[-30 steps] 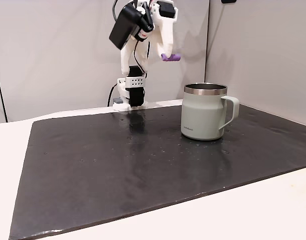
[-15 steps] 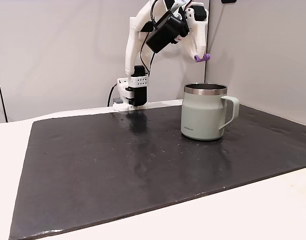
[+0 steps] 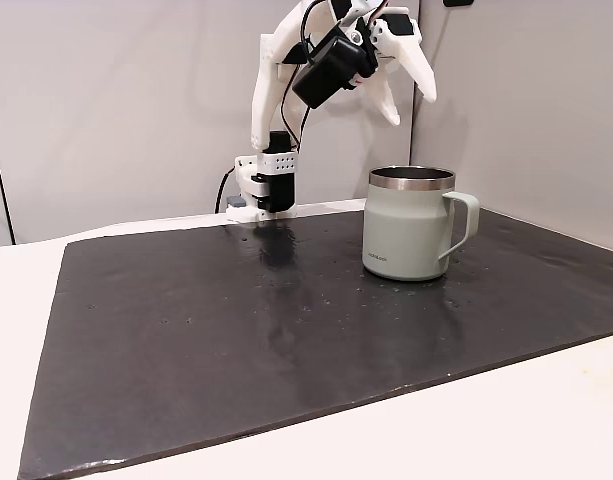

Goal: Grasp a pengrip and put it in the cup.

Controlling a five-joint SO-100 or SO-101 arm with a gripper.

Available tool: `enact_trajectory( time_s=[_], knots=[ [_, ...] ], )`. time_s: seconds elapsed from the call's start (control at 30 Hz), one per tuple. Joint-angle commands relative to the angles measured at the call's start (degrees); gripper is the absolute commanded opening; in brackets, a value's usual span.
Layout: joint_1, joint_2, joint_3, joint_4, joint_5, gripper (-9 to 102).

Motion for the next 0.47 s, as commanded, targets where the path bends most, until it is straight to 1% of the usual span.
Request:
enact_trajectory(
  time_s=[0.0, 0.43],
  knots=[
    [-0.09, 4.22, -1.76, 0.44, 1.14, 27],
    [-0.7, 4.22, -1.49, 0.44, 0.79, 27]
  ],
)
